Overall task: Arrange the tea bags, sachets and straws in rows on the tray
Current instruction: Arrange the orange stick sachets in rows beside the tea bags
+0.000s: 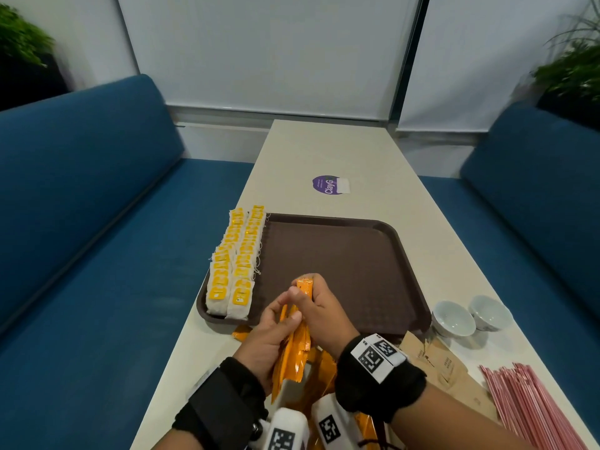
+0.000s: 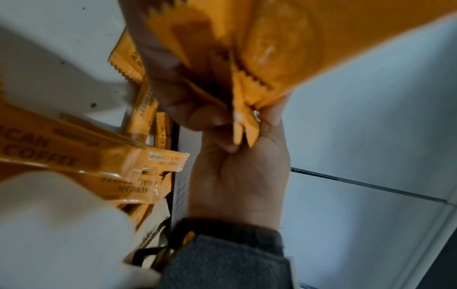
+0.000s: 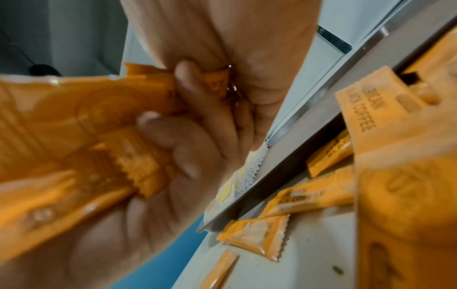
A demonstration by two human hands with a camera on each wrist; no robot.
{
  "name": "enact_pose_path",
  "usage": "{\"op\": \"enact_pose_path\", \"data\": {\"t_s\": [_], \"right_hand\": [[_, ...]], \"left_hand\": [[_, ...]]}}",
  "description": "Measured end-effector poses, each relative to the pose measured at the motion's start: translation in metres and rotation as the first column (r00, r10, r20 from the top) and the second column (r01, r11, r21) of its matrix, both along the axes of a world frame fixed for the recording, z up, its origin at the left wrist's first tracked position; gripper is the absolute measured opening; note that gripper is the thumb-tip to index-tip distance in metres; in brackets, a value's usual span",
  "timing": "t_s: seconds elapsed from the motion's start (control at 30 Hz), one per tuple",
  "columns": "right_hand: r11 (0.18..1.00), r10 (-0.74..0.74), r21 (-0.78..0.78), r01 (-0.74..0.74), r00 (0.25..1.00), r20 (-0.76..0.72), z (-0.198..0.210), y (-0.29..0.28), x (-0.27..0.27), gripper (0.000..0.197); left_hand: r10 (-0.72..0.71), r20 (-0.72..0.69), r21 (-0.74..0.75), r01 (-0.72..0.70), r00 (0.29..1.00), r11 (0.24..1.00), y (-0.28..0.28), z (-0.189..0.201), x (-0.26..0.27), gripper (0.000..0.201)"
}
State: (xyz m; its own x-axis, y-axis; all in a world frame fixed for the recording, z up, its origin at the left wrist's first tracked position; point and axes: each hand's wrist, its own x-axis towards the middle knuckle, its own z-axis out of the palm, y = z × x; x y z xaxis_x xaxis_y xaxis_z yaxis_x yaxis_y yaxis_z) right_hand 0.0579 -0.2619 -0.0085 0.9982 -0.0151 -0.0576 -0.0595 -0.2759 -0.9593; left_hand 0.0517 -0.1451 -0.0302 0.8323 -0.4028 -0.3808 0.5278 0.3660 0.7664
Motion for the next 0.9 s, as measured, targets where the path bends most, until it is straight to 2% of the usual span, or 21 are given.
{"op": "enact_pose_path", "data": {"t_s": [0.07, 0.1, 0.23, 0.37, 0.5, 0.6, 0.73, 0.83, 0.9], "right_hand": [[1.000, 0.006, -0.013, -0.006, 1.000, 0.030, -0.001, 0.000, 0.000, 0.019], [1.000, 0.006, -0.016, -0.005, 0.999, 0.052, -0.001, 0.000, 0.000, 0.022], [0.999, 0.021, -0.039, -0.018, 0.997, 0.081, 0.003, 0.003, 0.000, 0.024], [0.998, 0.057, -0.036, -0.055, 0.997, 0.052, 0.007, 0.007, -0.004, 0.040], [0.993, 0.103, 0.071, -0.099, 0.993, -0.052, 0.010, 0.007, -0.015, 0.070], [0.975, 0.218, 0.075, -0.207, 0.954, -0.206, 0.007, 0.004, -0.028, 0.097], [0.928, 0.347, -0.022, -0.371, 0.888, -0.302, 0.013, 0.004, -0.040, 0.109], [0.919, 0.311, -0.142, -0.367, 0.898, -0.310, 0.017, 0.003, -0.038, 0.119], [0.925, 0.270, -0.168, -0.341, 0.900, -0.343, 0.017, 0.003, -0.037, 0.124]], "left_hand": [[0.007, -0.003, -0.045, -0.007, 1.000, 0.999, 0.001, -0.002, 0.002, 0.075], [-0.001, -0.004, -0.065, 0.000, 1.000, 0.998, 0.002, -0.001, 0.002, 0.075], [-0.073, 0.009, -0.051, 0.073, 0.997, 0.996, 0.003, 0.006, -0.001, 0.053], [-0.058, 0.011, -0.017, 0.058, 0.998, 0.998, 0.001, 0.009, -0.003, 0.022], [0.102, 0.003, -0.059, -0.101, 0.995, 0.993, 0.002, 0.015, 0.001, 0.020], [0.240, -0.015, -0.065, -0.240, 0.971, 0.969, 0.007, 0.019, 0.008, 0.025], [0.359, -0.042, -0.052, -0.361, 0.932, 0.931, 0.009, 0.022, 0.010, 0.025], [0.391, -0.032, -0.043, -0.392, 0.920, 0.919, 0.008, 0.026, 0.008, 0.027], [0.397, -0.020, -0.056, -0.397, 0.918, 0.916, 0.010, 0.026, 0.006, 0.030]]}}
